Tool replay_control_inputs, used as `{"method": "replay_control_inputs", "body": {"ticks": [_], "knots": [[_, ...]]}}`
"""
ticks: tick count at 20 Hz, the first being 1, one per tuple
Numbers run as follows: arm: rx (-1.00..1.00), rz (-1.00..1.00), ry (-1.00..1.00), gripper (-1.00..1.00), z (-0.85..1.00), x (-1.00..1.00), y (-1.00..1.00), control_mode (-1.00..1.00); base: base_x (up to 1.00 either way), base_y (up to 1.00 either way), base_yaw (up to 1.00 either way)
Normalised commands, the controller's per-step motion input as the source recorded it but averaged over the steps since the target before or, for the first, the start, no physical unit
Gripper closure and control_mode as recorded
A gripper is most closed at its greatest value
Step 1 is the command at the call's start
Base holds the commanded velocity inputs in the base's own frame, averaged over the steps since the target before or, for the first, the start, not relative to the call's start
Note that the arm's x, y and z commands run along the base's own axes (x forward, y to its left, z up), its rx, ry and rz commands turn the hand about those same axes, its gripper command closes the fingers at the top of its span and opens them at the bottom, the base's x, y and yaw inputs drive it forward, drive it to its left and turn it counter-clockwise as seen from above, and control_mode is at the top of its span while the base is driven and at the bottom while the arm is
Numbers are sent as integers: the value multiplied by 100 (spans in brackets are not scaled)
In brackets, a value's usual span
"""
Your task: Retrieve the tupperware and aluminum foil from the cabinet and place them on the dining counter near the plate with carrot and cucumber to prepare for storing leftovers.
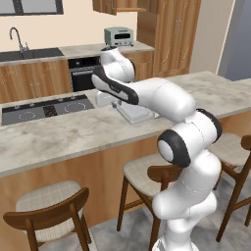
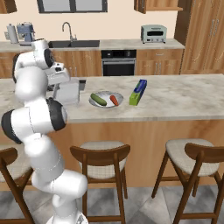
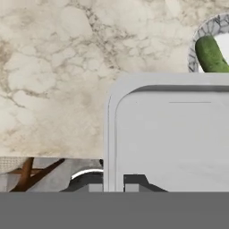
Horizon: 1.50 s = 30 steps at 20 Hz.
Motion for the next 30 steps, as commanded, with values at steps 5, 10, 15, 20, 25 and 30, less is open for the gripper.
{"method": "replay_control_inputs", "body": {"ticks": [5,10,15,20,25,30], "knots": [[0,-10,14,100,-43,56,4,-100,0,0,0],[0,-7,3,100,-44,53,6,-100,0,0,0],[-1,-5,0,100,-43,41,13,-100,0,0,0],[0,-1,0,100,-57,37,0,-100,0,0,0],[0,0,-3,100,-64,36,0,-100,0,0,0],[1,2,-1,100,-55,55,0,-100,0,0,0]]}}
